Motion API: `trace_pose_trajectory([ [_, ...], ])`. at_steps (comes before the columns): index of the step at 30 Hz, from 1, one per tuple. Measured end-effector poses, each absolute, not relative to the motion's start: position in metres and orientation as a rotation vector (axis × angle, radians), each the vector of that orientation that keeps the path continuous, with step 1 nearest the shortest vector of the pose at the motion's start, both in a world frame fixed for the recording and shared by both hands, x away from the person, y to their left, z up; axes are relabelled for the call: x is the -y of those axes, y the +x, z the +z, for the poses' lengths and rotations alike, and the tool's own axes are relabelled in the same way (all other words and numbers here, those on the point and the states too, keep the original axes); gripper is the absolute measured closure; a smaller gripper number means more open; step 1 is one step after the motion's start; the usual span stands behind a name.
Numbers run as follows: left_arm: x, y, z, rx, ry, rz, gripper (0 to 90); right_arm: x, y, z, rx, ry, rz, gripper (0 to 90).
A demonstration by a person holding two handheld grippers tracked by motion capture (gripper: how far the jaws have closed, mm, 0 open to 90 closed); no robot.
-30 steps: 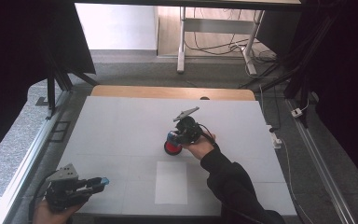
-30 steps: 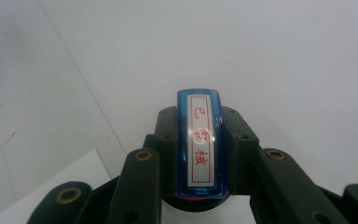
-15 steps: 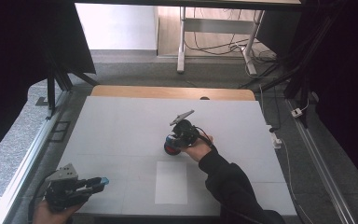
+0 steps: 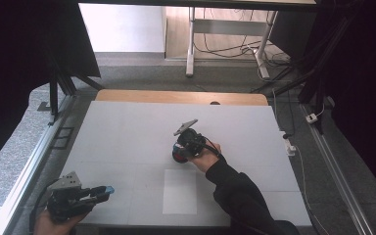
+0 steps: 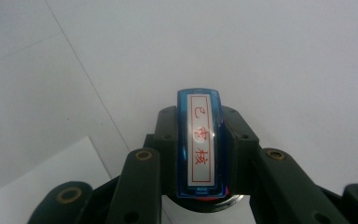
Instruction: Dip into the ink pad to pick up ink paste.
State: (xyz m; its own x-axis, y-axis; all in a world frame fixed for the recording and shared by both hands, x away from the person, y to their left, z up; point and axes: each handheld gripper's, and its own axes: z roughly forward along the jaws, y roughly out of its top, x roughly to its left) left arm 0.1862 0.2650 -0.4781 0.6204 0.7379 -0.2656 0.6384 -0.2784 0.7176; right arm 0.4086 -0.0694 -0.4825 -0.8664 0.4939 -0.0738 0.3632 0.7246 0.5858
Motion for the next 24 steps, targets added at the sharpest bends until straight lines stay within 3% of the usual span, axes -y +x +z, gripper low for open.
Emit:
trace_pose_trajectory([
  [9,-0.266,0.187,-0.479,-1.089,1.997,0.139,68.2,0.083,0.421,-0.486,-2.741,0.811,0.987,71.4],
  [24,-0.265,0.188,-0.479,-1.090,1.998,0.134,68.2,0.080,0.416,-0.485,-2.724,0.753,0.957,71.2],
])
